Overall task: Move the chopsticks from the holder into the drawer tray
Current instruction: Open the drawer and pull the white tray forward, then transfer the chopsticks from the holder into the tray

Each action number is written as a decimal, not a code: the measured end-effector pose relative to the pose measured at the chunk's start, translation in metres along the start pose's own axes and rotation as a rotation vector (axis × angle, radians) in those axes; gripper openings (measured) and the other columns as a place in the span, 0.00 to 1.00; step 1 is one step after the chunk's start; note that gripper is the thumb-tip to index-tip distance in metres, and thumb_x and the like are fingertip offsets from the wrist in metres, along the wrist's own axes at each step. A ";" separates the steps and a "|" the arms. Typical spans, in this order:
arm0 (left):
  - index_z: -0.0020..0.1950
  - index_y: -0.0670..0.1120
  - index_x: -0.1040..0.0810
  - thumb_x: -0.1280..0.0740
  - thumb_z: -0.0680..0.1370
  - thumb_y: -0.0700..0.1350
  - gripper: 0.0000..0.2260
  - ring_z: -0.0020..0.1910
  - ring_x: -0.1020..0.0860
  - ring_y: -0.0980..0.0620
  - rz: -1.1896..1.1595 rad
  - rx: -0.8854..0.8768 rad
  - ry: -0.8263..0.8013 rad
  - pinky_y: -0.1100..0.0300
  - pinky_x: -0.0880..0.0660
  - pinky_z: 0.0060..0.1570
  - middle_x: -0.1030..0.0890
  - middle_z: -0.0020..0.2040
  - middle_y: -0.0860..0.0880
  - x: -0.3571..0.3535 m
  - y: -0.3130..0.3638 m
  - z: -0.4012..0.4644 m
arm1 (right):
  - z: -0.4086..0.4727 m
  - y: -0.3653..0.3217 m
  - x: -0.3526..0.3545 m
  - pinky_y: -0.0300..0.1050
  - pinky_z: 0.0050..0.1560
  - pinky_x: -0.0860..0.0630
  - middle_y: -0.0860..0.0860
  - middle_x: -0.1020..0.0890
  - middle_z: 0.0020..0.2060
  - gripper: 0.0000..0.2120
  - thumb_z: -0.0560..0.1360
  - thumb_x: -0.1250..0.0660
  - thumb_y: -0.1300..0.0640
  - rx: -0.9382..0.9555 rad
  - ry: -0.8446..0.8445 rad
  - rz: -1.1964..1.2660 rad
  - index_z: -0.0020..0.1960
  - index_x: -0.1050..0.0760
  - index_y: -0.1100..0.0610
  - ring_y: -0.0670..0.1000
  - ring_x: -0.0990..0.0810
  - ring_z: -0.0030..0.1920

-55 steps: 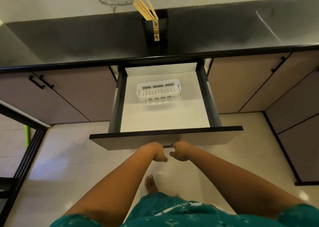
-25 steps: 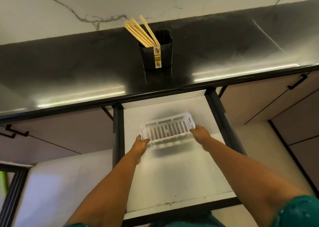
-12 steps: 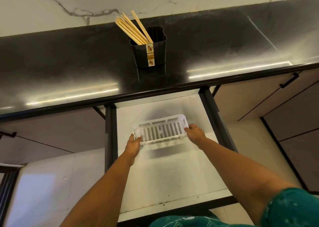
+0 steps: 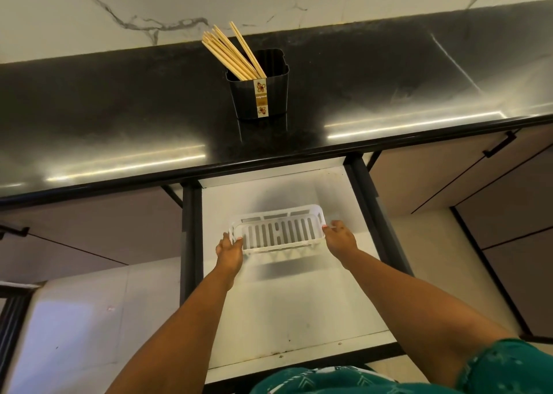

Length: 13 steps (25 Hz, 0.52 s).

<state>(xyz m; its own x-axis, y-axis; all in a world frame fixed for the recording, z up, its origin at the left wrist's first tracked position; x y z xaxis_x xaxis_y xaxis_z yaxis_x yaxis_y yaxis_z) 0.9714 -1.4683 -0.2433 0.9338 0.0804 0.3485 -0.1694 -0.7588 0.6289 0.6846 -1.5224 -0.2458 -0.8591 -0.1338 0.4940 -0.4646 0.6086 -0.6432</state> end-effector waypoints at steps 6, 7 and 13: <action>0.75 0.46 0.38 0.39 0.80 0.50 0.24 0.73 0.40 0.43 0.181 -0.457 0.254 0.48 0.36 0.68 0.39 0.76 0.45 0.011 0.094 -0.032 | -0.021 -0.105 0.021 0.42 0.49 0.23 0.54 0.26 0.51 0.11 0.78 0.36 0.56 0.557 0.246 -0.093 0.58 0.30 0.58 0.50 0.25 0.46; 0.71 0.45 0.33 0.38 0.80 0.49 0.20 0.71 0.37 0.44 0.188 -0.557 0.274 0.52 0.36 0.67 0.35 0.73 0.45 0.013 0.118 -0.038 | -0.029 -0.135 0.020 0.40 0.46 0.24 0.52 0.26 0.47 0.10 0.78 0.35 0.55 0.666 0.252 -0.097 0.56 0.30 0.57 0.49 0.26 0.43; 0.56 0.46 0.19 0.35 0.78 0.45 0.10 0.63 0.27 0.47 0.167 -0.939 0.417 0.57 0.31 0.61 0.19 0.59 0.49 0.045 0.265 -0.075 | -0.061 -0.302 0.032 0.35 0.40 0.29 0.49 0.26 0.40 0.09 0.77 0.34 0.52 1.082 0.331 -0.110 0.46 0.26 0.57 0.46 0.28 0.38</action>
<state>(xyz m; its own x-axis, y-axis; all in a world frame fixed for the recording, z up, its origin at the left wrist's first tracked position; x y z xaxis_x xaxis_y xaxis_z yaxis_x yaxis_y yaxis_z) 0.9450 -1.6173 -0.0087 0.7234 0.3729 0.5811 -0.6304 0.0135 0.7761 0.8104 -1.6628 0.0005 -0.7778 0.1663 0.6061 -0.6136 -0.4098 -0.6750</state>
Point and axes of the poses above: each hand's wrist, its own z-axis towards the middle knuckle, its own x-axis out of the back of the hand, y = z × x, the point moved 7 cm from there along z, towards the middle knuckle
